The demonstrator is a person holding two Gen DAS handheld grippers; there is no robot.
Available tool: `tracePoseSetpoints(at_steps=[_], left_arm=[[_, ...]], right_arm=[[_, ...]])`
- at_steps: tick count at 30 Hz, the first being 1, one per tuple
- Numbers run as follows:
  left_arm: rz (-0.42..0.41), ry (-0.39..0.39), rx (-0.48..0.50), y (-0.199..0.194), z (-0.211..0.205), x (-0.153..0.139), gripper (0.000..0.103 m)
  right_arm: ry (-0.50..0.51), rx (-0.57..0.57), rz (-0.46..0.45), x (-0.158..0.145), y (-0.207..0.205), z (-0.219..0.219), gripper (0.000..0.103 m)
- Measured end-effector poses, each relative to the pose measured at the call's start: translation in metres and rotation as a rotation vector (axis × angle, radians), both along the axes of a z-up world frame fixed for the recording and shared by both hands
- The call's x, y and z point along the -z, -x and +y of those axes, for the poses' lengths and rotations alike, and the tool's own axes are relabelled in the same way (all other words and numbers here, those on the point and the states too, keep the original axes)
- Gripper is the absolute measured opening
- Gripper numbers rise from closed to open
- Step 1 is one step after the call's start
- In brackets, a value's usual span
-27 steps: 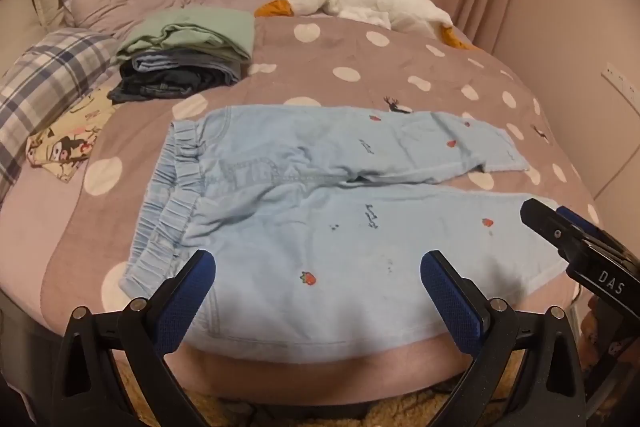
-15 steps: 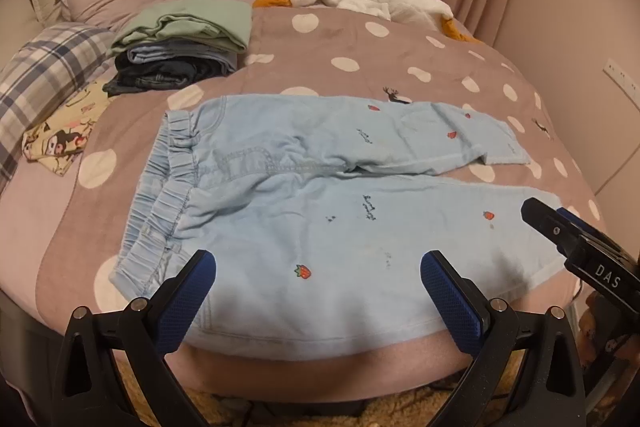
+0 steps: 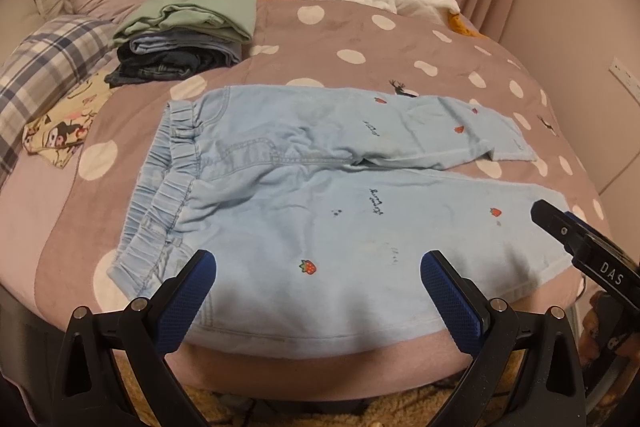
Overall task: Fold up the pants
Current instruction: 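Position both grippers open above the waistband of the light-blue pants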
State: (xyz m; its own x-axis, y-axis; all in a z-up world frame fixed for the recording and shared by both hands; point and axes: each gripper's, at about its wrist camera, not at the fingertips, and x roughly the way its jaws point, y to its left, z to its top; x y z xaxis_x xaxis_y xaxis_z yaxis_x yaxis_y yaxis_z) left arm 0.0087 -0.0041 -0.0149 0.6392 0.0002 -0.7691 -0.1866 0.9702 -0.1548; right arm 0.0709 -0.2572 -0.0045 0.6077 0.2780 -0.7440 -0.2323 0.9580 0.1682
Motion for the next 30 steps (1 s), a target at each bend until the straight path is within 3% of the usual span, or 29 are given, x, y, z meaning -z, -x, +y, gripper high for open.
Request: tracePoseSetpoints(at_steps=[8,17,30], left_arm=[[0.056,-0.024,0.005,-0.0003,0.0010,0.0015,0.102],[0.061,0.023,0.015,-0.0016,0.0026,0.0055,0.102],[0.055,0.019,0.003,-0.0046,0.0072,0.0072,0.102]], right_arm=[[0.006,0.010,0.006,0.0033,-0.0019,-0.0030,0.091],[0.011,0.035,0.022,0.0058,-0.0043,-0.0058,0.088],[0.035,0.051,0.030,0.0090,-0.0053,-0.0101,0.088]])
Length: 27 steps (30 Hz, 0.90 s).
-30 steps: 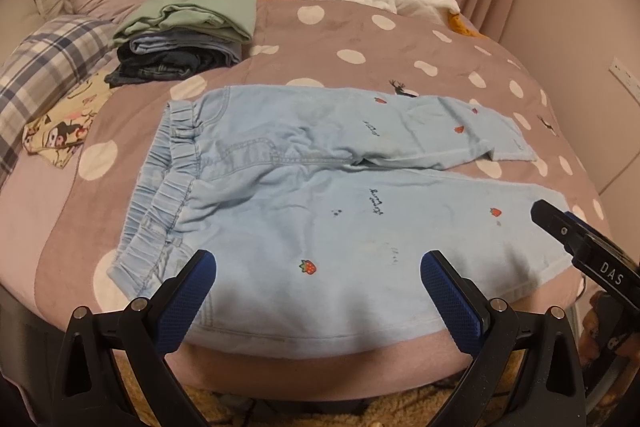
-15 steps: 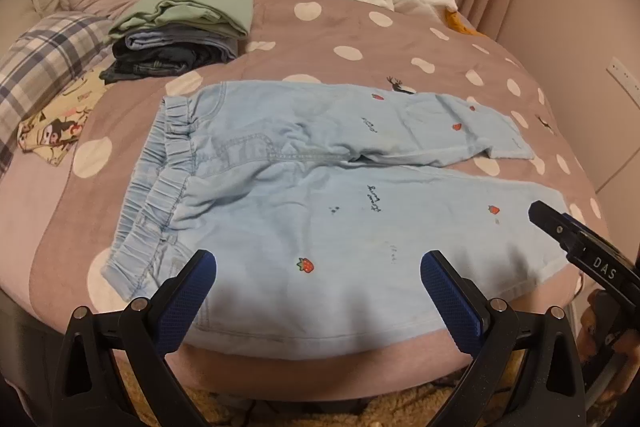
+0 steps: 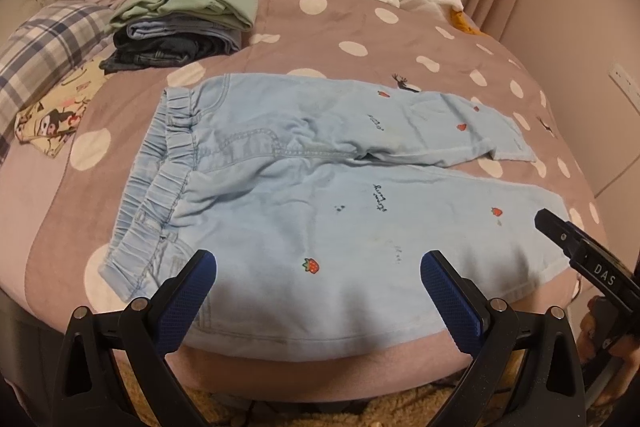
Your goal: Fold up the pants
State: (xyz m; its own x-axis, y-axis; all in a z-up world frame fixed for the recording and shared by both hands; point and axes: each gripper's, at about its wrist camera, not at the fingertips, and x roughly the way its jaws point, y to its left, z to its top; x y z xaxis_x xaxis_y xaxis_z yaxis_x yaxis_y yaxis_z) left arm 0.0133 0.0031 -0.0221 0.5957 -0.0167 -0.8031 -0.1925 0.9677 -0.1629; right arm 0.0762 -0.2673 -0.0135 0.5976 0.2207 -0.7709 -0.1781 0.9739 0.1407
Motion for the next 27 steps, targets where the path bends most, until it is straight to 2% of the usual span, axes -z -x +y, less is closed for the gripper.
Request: tracePoseSetpoints(at_steps=[12,20,23,27], left_arm=[[0.003,-0.001,-0.029,-0.003,0.013,0.004,0.102],[0.008,-0.025,-0.174,0.001,0.060,0.009,0.101],[0.034,-0.024,-0.241,0.004,0.083,0.021,0.098],[0.089,0.060,-0.289,0.003,0.108,0.047,0.084]], right_arm=[[0.003,0.037,0.033,0.009,-0.004,-0.010,0.085],[-0.008,0.093,0.060,0.020,-0.009,-0.035,0.084],[-0.018,0.174,0.063,0.027,-0.016,-0.066,0.084],[-0.017,0.352,0.090,0.043,-0.027,-0.130,0.083]])
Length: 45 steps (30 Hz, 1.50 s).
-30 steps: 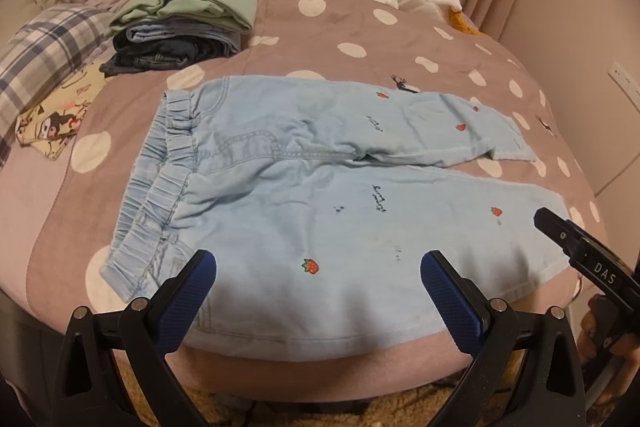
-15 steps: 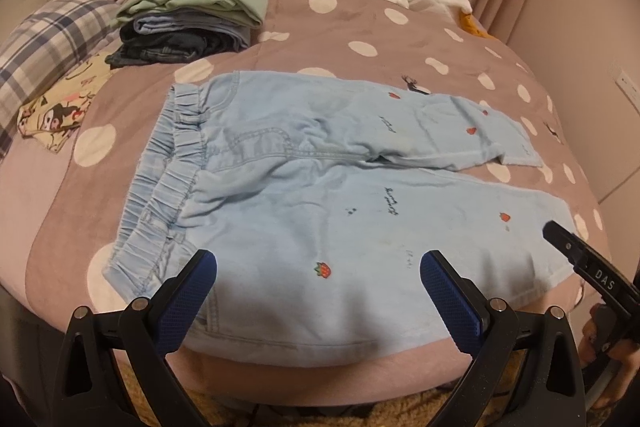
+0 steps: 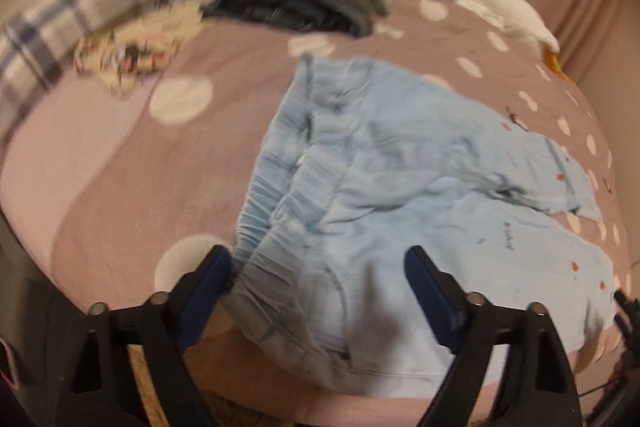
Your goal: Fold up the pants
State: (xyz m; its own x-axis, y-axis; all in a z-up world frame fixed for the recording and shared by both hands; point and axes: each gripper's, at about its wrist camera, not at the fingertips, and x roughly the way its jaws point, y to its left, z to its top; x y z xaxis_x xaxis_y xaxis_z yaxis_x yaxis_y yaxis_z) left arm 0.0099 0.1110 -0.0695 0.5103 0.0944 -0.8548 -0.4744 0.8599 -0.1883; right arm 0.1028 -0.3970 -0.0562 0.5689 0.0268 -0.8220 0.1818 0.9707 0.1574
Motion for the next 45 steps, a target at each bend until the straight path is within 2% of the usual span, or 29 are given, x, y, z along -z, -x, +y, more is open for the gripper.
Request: tracePoseSetpoints(at_steps=[3,5,6,9,11,15,17,19,22,25,27,31,33,35,38,40,43,45], left_arm=[[0.023,0.057,-0.046,-0.001,0.016,0.019,0.069],[0.026,0.103,-0.082,0.000,0.025,0.028,0.051],[0.018,0.118,-0.097,0.000,0.029,0.030,0.047],[-0.006,0.182,-0.088,0.003,0.034,0.032,0.040],[-0.016,0.172,-0.072,0.004,0.033,0.030,0.040],[-0.027,0.148,-0.063,0.007,0.031,0.026,0.041],[-0.020,0.143,-0.057,0.005,0.033,0.030,0.045],[-0.014,0.138,-0.064,0.004,0.031,0.034,0.046],[-0.030,0.156,-0.075,0.007,0.032,0.036,0.046],[-0.042,0.220,-0.081,0.010,0.036,0.036,0.037],[-0.064,0.231,-0.074,0.011,0.035,0.034,0.031],[-0.140,0.213,-0.114,0.010,0.043,0.010,0.029],[-0.178,0.198,-0.124,0.010,0.053,-0.012,0.028],[-0.209,0.149,-0.140,0.015,0.061,-0.031,0.028],[-0.162,0.060,-0.143,0.024,0.062,-0.034,0.028],[-0.080,0.054,-0.125,0.027,0.063,-0.012,0.028],[0.029,0.123,-0.133,0.032,0.068,0.030,0.031],[0.019,0.122,-0.137,0.034,0.068,0.036,0.032]], right_arm=[[0.027,0.129,0.038,0.011,-0.005,-0.047,0.083],[0.038,0.204,0.061,0.018,-0.008,-0.077,0.083],[0.038,0.240,0.073,0.024,-0.011,-0.094,0.083],[-0.008,0.295,0.097,0.032,-0.013,-0.124,0.074],[-0.056,0.301,0.096,0.037,-0.016,-0.132,0.073],[-0.045,0.270,0.072,0.034,-0.018,-0.126,0.061],[-0.050,0.269,0.065,0.037,-0.020,-0.128,0.056],[-0.035,0.278,0.070,0.044,-0.023,-0.132,0.039],[-0.008,0.281,0.063,0.043,-0.024,-0.132,0.024],[-0.009,0.279,0.055,0.043,-0.024,-0.133,0.013],[-0.005,0.268,0.051,0.042,-0.025,-0.130,0.011],[0.042,0.261,0.053,0.033,-0.036,-0.122,0.007],[0.052,0.204,0.011,0.010,-0.047,-0.110,0.007],[0.041,0.141,-0.067,-0.021,-0.051,-0.098,0.006],[0.045,0.106,-0.153,-0.052,-0.043,-0.086,0.006],[0.020,0.123,-0.145,-0.046,-0.034,-0.087,0.006],[0.045,0.171,-0.036,-0.002,-0.025,-0.096,0.006],[0.067,0.195,0.068,0.031,-0.024,-0.105,0.006]])
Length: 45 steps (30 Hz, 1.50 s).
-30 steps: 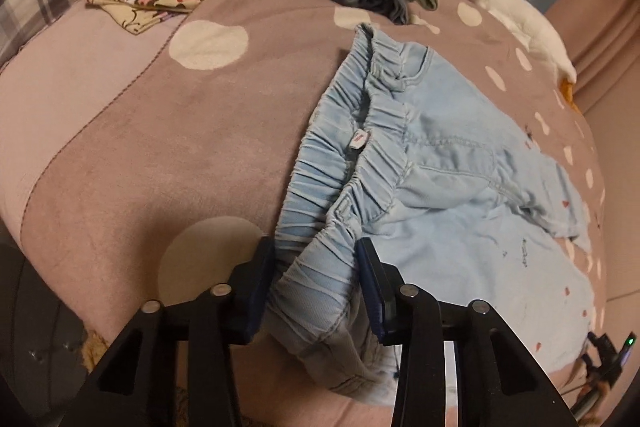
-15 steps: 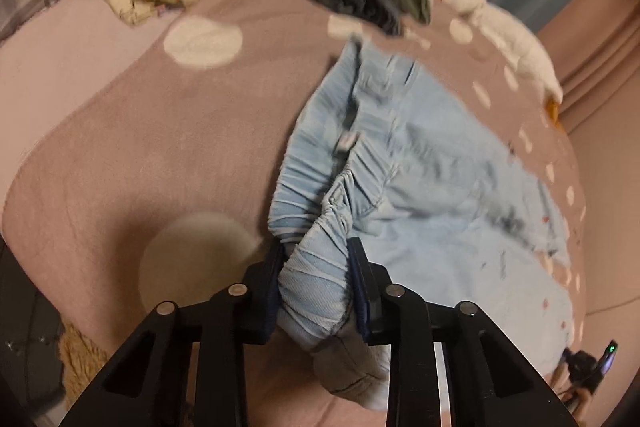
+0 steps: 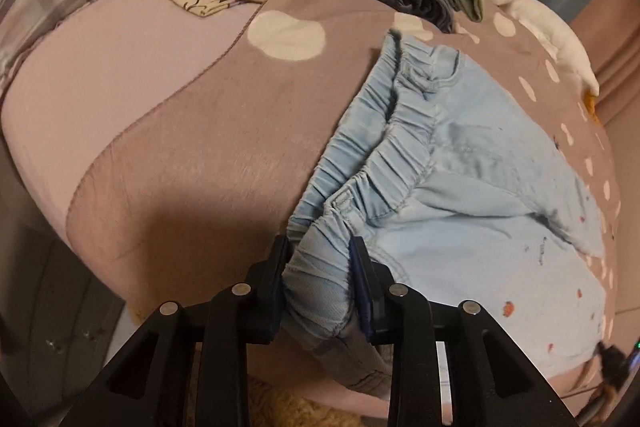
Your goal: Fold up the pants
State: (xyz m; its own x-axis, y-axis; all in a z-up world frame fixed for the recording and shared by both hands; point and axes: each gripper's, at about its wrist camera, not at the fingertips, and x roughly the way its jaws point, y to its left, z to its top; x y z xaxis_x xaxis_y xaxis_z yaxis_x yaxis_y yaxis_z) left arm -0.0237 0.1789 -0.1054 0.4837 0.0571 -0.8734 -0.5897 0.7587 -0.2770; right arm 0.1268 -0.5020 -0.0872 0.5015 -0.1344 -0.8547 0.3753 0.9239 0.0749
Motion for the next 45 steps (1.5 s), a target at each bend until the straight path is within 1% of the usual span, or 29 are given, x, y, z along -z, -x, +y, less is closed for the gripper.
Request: tracePoseSetpoints(at_steps=[2,6,7,9,10,11,12,13,14,15,16,17,19,20,22,23,25,27,29,31,33,35,38,40,43,44,45], left_arm=[[0.015,-0.008,-0.004,-0.004,-0.001,-0.003,0.033],[0.039,-0.032,-0.013,-0.009,-0.004,-0.001,0.035],[0.036,-0.044,-0.014,-0.010,-0.006,0.001,0.036],[0.038,-0.066,-0.008,-0.011,-0.010,0.001,0.036],[0.045,-0.070,-0.005,-0.009,-0.012,0.000,0.039],[0.061,-0.072,-0.006,-0.007,-0.011,-0.002,0.047],[0.078,-0.071,-0.008,-0.005,-0.011,-0.007,0.051],[0.068,-0.072,-0.011,-0.002,-0.010,-0.015,0.058],[0.038,-0.072,-0.012,0.003,-0.008,-0.024,0.069],[-0.021,-0.075,-0.017,0.007,-0.009,-0.039,0.076],[-0.063,-0.080,-0.025,0.011,-0.010,-0.047,0.086],[-0.110,-0.087,-0.038,0.013,-0.011,-0.057,0.089],[-0.184,-0.076,-0.040,0.009,-0.015,-0.074,0.090],[-0.209,-0.057,-0.023,0.004,-0.018,-0.078,0.090],[-0.253,-0.005,0.025,-0.011,-0.028,-0.078,0.090],[-0.250,0.011,0.041,-0.019,-0.034,-0.075,0.090],[-0.220,0.021,0.063,-0.032,-0.045,-0.066,0.090],[-0.195,0.033,0.076,-0.042,-0.056,-0.055,0.090],[-0.181,0.063,0.091,-0.052,-0.065,-0.047,0.090],[-0.188,0.085,0.118,-0.058,-0.073,-0.044,0.090],[-0.199,0.088,0.134,-0.061,-0.081,-0.043,0.090],[-0.197,0.093,0.151,-0.063,-0.084,-0.042,0.090],[-0.181,0.118,0.183,-0.065,-0.086,-0.037,0.090],[-0.160,0.110,0.191,-0.068,-0.089,-0.035,0.090],[-0.150,0.088,0.189,-0.069,-0.092,-0.033,0.090],[-0.151,0.087,0.187,-0.069,-0.093,-0.033,0.090],[-0.149,0.088,0.183,-0.069,-0.093,-0.032,0.090]], right_arm=[[-0.013,-0.003,0.019,0.011,0.000,-0.005,0.006],[-0.009,0.007,-0.001,0.000,0.001,-0.009,0.007],[-0.012,0.011,0.009,0.003,0.000,-0.010,0.008],[-0.013,0.023,0.033,0.016,0.002,-0.010,0.007],[-0.002,0.021,0.026,0.016,0.004,-0.007,0.012],[0.015,0.017,0.028,0.013,0.005,-0.005,0.016],[0.049,0.027,0.049,0.010,0.004,-0.002,0.032],[0.083,0.048,0.069,0.003,0.003,0.002,0.054],[0.092,0.057,0.063,-0.004,0.004,0.003,0.062],[0.076,0.043,0.022,-0.016,0.005,0.007,0.068],[0.062,0.019,-0.010,-0.027,0.006,0.012,0.069],[0.053,-0.012,-0.036,-0.039,0.005,0.020,0.070],[0.048,-0.062,-0.072,-0.056,-0.002,0.037,0.080],[0.039,-0.107,-0.096,-0.066,-0.010,0.053,0.081],[0.000,-0.190,-0.129,-0.077,-0.024,0.082,0.085],[-0.039,-0.247,-0.141,-0.081,-0.035,0.101,0.086],[-0.098,-0.325,-0.139,-0.077,-0.051,0.136,0.086],[-0.139,-0.403,-0.128,-0.073,-0.072,0.174,0.086],[-0.163,-0.451,-0.097,-0.066,-0.096,0.205,0.086],[-0.182,-0.467,-0.049,-0.055,-0.123,0.227,0.086],[-0.206,-0.453,0.013,-0.040,-0.156,0.247,0.086],[-0.216,-0.415,0.072,-0.023,-0.183,0.260,0.086],[-0.218,-0.350,0.108,-0.001,-0.223,0.275,0.085],[-0.203,-0.285,0.147,0.013,-0.239,0.273,0.085],[-0.137,-0.213,0.194,0.030,-0.256,0.264,0.085],[-0.129,-0.208,0.188,0.032,-0.257,0.262,0.085],[-0.123,-0.209,0.170,0.031,-0.256,0.261,0.081]])
